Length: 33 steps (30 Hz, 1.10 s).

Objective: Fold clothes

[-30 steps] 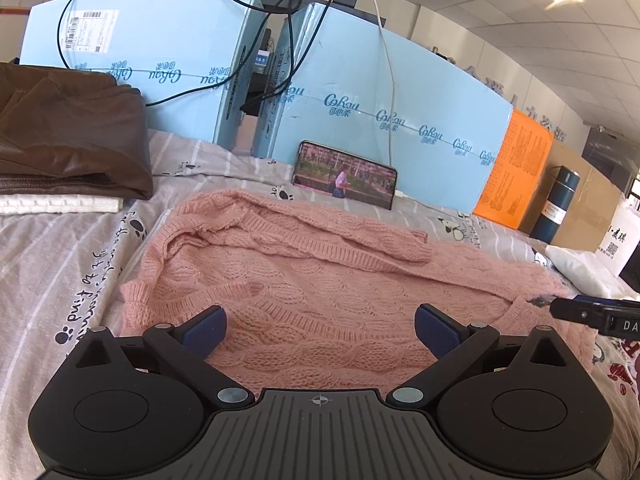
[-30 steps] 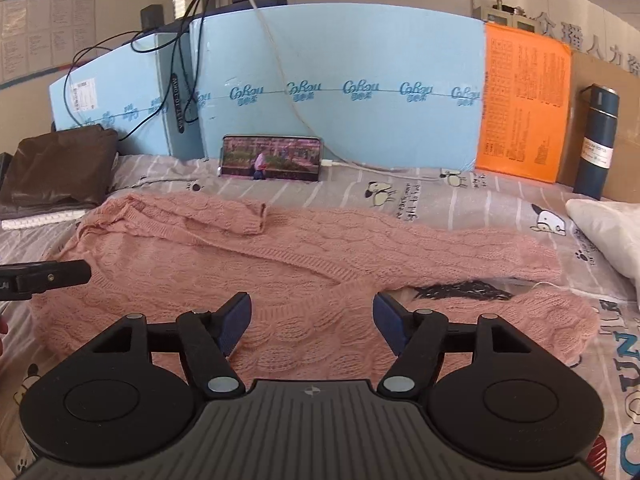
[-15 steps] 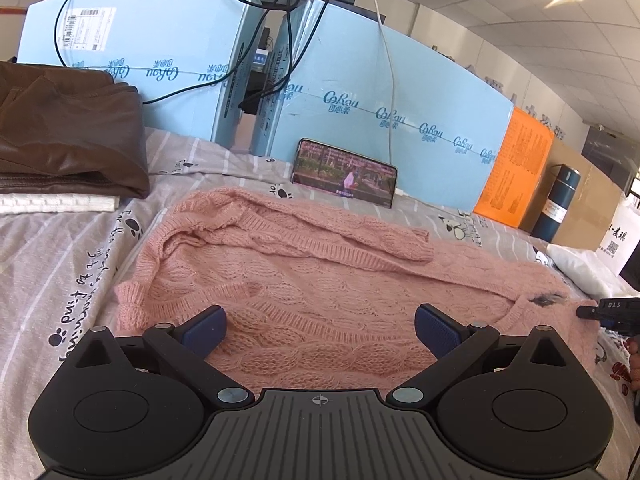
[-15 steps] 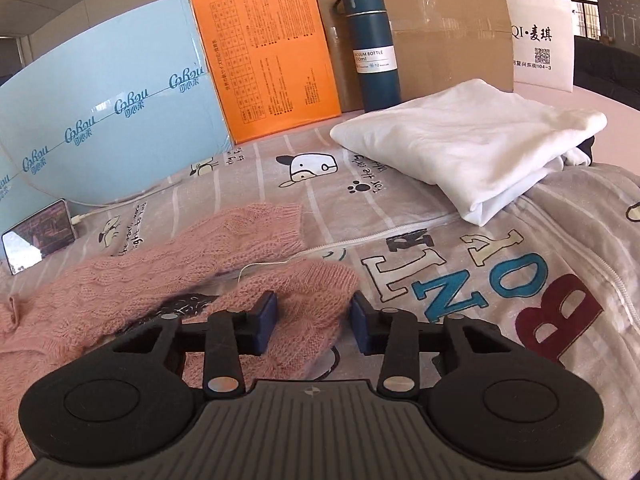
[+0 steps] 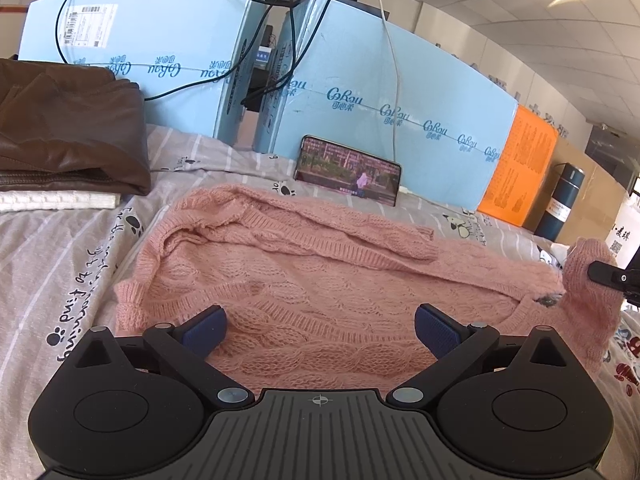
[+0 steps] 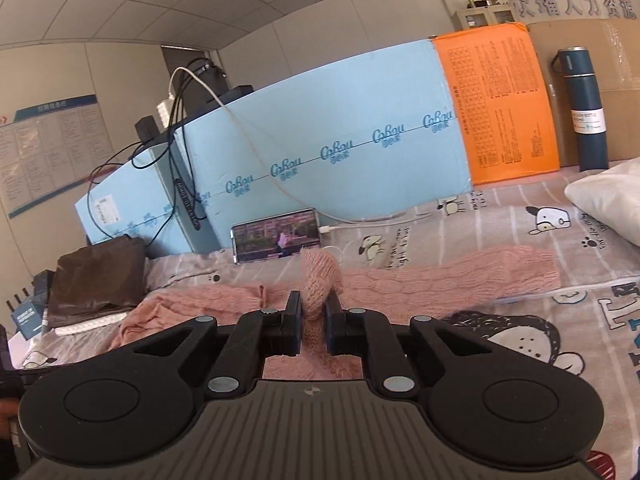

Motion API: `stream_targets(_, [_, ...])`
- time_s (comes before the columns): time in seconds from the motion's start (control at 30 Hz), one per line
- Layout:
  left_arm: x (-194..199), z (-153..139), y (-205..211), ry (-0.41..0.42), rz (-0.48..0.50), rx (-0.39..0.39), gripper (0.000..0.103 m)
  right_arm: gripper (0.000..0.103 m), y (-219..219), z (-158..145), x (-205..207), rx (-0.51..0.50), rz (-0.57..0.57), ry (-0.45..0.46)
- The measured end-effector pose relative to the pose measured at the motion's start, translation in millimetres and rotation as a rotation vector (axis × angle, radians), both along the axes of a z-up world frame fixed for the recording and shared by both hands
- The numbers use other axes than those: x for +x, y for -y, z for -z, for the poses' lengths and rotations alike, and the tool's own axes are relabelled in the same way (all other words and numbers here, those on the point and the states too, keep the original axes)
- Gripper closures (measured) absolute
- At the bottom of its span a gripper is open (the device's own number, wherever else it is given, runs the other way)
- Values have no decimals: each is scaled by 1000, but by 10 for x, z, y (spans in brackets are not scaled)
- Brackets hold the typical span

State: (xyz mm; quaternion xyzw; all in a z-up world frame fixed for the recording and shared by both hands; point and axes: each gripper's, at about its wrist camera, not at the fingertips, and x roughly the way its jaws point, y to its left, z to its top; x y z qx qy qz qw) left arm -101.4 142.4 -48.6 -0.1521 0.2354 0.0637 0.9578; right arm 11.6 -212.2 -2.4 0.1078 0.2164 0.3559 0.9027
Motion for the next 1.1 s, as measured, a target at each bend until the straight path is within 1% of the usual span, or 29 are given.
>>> stream_targets(0.07, [-6,-4,-4,1,-2,2,1,93,-172,30,-83,-13,-92,-20])
stream_targets(0.13, [-12,-10,-11,2,-6,4,1,93,-309,79,-137,-34,-154,-39])
stream_targets(0.2, [-15,-19,-27,5,-10,8,1,92,-449,154,-181,-79,-207,-56])
stream_targets(0.23, [-16,-27,-31,6,-11,12,1,89,-506,193,-189,-103,-222,-64])
stream_targets(0.27, [-16,-36,-36,7,-13,16,1,82,-553,235,-179,-129,-223,-82])
stream_targets(0.3, [-16,-48,-46,9,-16,20,1,73,-595,279,-166,-154,-223,-103])
stream_targets(0.33, [-15,-57,-57,11,-17,23,1,54,-615,331,-143,-167,-226,-134])
stream_targets(0.37, [-14,-66,-68,12,-19,26,1,49,-618,372,-128,-167,-233,-156])
stream_targets(0.43, [-8,-80,-92,13,-25,34,1,48,-615,399,-112,-161,-244,-172])
stream_targets(0.5, [-6,-91,-122,15,-36,40,1,48,-550,344,-84,-121,-244,-169])
stream_targets(0.53, [-5,-96,-137,16,-41,43,1,46,-502,299,-65,-94,-236,-157])
stream_targets(0.57, [-4,-97,-156,16,-46,43,1,42,-425,240,-33,-62,-213,-135])
stream_targets(0.63, [-2,-89,-206,14,-59,42,1,38,-272,135,62,-24,-131,-94])
stream_targets(0.73, [7,-65,-266,7,-74,35,1,38,-31,81,297,-25,63,-57])
stream_targets(0.77, [11,-56,-283,4,-78,31,1,38,57,91,394,-33,147,-55])
stream_targets(0.87, [14,-43,-296,4,-74,23,1,38,336,194,723,-56,382,-90])
stream_targets(0.93, [9,-42,-293,5,-68,22,1,38,473,282,904,-68,485,-127])
stream_targets(1.03, [10,-35,-290,6,-65,20,1,35,568,412,1088,-50,547,-187])
stream_targets(1.1, [8,-35,-293,8,-65,18,1,35,631,498,1210,-39,589,-227])
